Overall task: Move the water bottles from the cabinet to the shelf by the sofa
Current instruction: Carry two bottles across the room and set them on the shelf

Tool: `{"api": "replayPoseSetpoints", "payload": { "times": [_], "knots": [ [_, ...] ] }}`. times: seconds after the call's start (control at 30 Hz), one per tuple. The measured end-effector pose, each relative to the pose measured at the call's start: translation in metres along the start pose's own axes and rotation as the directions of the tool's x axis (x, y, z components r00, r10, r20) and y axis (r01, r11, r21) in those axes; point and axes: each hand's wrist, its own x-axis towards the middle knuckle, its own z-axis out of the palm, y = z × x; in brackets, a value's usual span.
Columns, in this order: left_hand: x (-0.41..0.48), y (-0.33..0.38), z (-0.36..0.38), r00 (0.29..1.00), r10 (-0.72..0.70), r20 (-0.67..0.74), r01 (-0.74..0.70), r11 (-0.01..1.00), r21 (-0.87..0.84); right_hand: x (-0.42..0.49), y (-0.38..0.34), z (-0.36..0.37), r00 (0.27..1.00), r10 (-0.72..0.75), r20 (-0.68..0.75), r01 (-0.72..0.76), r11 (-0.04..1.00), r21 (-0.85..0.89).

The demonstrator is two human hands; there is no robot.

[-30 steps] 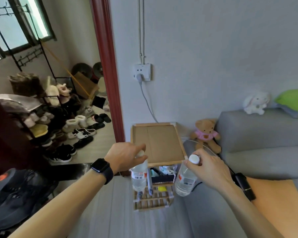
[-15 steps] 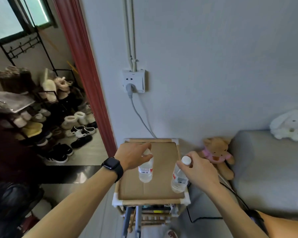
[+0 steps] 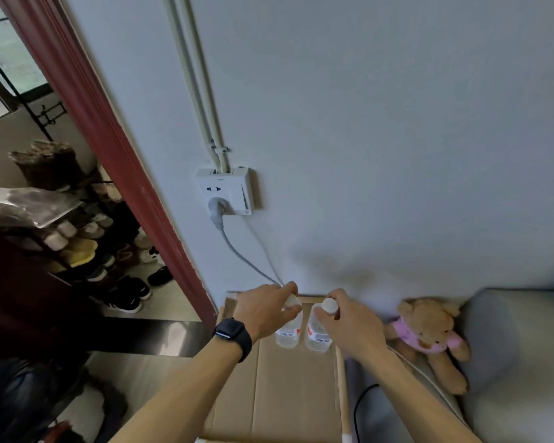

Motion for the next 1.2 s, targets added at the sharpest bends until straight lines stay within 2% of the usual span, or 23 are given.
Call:
{"api": "replayPoseSetpoints", "payload": {
  "times": [0.1, 0.3, 0.47, 0.7, 0.83, 0.97, 1.1, 1.2],
  "knots": [
    [0.010, 0.003, 0.002, 1.000, -0.017, 0.014, 0.018, 0.999, -0.033, 0.006, 0.001, 0.001, 0.999, -0.045, 0.024, 0.045, 0.999, -0.030],
    [0.007, 0.005, 0.006, 0.997, -0.063, -0.048, 0.061, 0.997, -0.041, 0.013, 0.007, -0.014, 0.977, -0.130, 0.167, 0.155, 0.977, -0.148],
    [0.014, 0.010, 0.001, 0.999, -0.045, -0.016, 0.044, 0.997, -0.070, 0.022, 0.007, -0.020, 0.961, -0.162, 0.222, 0.206, 0.960, -0.190],
    [0.022, -0.006, -0.002, 0.999, 0.030, 0.040, -0.022, 0.982, -0.188, 0.027, 0.010, -0.012, 0.998, -0.040, 0.039, 0.049, 0.963, -0.264],
    [0.021, -0.005, 0.003, 0.999, 0.030, 0.036, -0.020, 0.963, -0.270, 0.032, 0.019, -0.011, 0.994, -0.037, 0.104, 0.059, 0.974, -0.218],
    [0.016, -0.002, 0.018, 0.998, -0.030, 0.049, 0.045, 0.940, -0.339, 0.035, 0.025, -0.011, 0.987, -0.022, 0.159, 0.042, 0.992, -0.122],
    [0.012, 0.005, 0.035, 0.983, -0.179, 0.033, 0.165, 0.798, -0.580, 0.032, 0.026, -0.007, 0.984, -0.068, 0.164, 0.069, 0.998, 0.001],
    [0.016, 0.006, 0.035, 0.981, -0.191, 0.018, 0.154, 0.726, -0.670, 0.026, 0.027, -0.004, 0.989, -0.081, 0.120, 0.073, 0.995, 0.063]
  ]
}}
